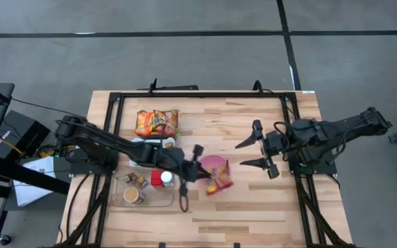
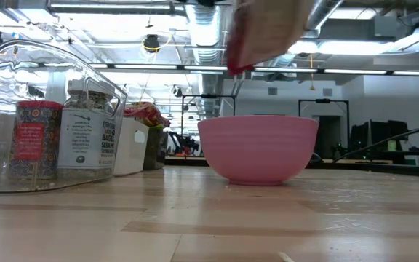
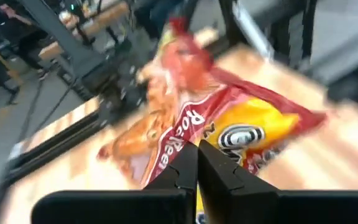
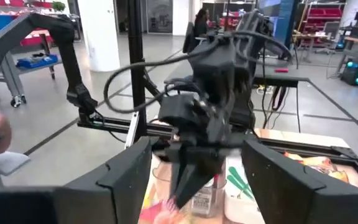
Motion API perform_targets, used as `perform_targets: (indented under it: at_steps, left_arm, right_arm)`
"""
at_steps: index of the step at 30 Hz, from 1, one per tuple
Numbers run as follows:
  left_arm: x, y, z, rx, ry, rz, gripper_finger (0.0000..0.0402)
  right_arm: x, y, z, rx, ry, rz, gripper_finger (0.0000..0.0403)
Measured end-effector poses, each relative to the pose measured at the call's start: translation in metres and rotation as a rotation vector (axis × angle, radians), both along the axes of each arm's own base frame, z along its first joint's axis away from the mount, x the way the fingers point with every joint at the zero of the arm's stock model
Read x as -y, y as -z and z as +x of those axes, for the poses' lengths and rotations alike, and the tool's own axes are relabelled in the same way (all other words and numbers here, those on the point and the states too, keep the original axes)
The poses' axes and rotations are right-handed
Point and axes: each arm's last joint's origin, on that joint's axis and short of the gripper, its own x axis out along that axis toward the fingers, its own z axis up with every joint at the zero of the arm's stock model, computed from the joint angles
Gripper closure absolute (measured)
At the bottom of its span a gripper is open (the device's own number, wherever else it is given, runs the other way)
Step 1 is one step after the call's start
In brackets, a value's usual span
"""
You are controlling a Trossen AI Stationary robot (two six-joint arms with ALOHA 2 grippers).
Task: Pick & Place Food Item
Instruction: Put the red noodle pack into the black transparent bin
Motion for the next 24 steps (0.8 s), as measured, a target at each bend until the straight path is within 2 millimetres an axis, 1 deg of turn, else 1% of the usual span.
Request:
perform_targets:
  at_steps: [3, 6, 10, 15, 17, 20, 24]
  left_arm:
    - [-0.007, -0.01, -0.022, -0.109, -0.058, 0.129, 0.0401]
    - [-0.019, -0.02, -0.049, -0.236, -0.138, 0.192, 0.0401]
    - [-0.033, -0.039, -0.087, -0.324, -0.199, 0.289, 0.0401]
    - [-0.052, -0.06, -0.129, -0.361, -0.237, 0.359, 0.0401]
    - [-0.06, -0.065, -0.142, -0.382, -0.262, 0.361, 0.0401]
    - [-0.071, -0.067, -0.155, -0.424, -0.302, 0.368, 0.0401]
    - [-0.085, -0.063, -0.167, -0.538, -0.345, 0.394, 0.0401]
  right_arm:
    - [0.001, -0.002, -0.009, -0.007, 0.0, 0.017, 0.016]
    - [0.0, -0.002, -0.014, -0.028, -0.014, 0.022, 0.0164]
    - [-0.003, -0.001, -0.016, -0.039, -0.029, 0.012, 0.0169]
    - [-0.006, 0.001, -0.017, -0.05, -0.043, -0.007, 0.017]
    - [-0.006, 0.001, -0.017, -0.055, -0.045, -0.009, 0.017]
    - [-0.006, 0.001, -0.017, -0.056, -0.045, -0.009, 0.017]
    - [-0.006, 0.002, -0.017, -0.06, -0.045, -0.011, 0.0171]
